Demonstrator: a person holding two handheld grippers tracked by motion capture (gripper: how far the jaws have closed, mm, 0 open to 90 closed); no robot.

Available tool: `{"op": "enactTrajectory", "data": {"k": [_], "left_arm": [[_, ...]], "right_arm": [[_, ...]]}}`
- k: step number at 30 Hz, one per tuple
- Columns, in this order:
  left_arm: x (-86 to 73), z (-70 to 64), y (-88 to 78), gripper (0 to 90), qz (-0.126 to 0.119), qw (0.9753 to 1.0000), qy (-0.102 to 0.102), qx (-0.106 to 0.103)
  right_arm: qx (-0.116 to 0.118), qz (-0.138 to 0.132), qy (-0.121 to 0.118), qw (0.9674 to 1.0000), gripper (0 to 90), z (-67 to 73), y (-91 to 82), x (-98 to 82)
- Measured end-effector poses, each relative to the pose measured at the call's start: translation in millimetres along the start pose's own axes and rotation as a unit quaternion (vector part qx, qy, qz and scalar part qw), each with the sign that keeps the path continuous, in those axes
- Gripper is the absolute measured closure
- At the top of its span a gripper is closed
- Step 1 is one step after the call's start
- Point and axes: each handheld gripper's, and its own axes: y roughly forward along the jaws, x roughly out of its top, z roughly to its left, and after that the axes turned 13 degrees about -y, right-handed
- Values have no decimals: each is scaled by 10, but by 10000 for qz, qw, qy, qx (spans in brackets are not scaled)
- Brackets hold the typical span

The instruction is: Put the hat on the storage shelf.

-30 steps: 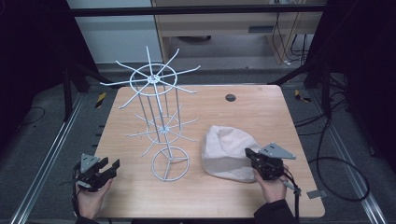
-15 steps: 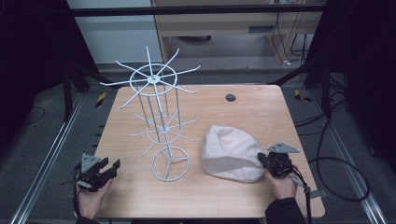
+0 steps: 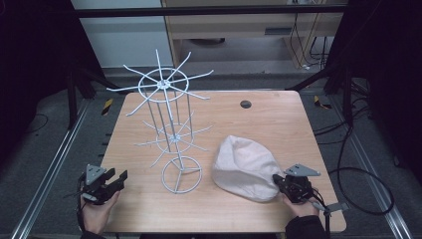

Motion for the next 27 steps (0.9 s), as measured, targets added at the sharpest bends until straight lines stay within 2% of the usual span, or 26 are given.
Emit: {"op": "enactTrajectory", "data": {"k": [3,8,11,15,20,22,23,25,27], "left_arm": [[0,-3,1,498,10,10000,12,-4],[1,3,10,493,25,10000,17,-3],[-7,6,14,489,46,10000,12,4],[-12,16,23,482,71,10000,9,11],[-17,6,37,473,100,9999,36,7],[-19,1,43,468,123,9999,57,4],[-21,-4,45,464,127,9999,66,5],[-23,-5,47,461,137,9999,69,-3],[-26,-5,52,449,160,9998,79,4]], "right_arm": [[0,12,2,10000,900,21,-25,4],[-57,-162,48,9998,896,-27,-103,44],[-72,-333,-30,9994,859,-50,-184,109],[-1,-429,-166,9989,821,-63,-312,215],[71,-426,-294,9986,779,-49,-405,314],[145,-405,-357,9984,752,-32,-435,371],[213,-420,-465,9978,716,-16,-460,438],[215,-411,-473,9978,705,-7,-468,460],[296,-399,-582,9971,669,16,-479,547]]}}
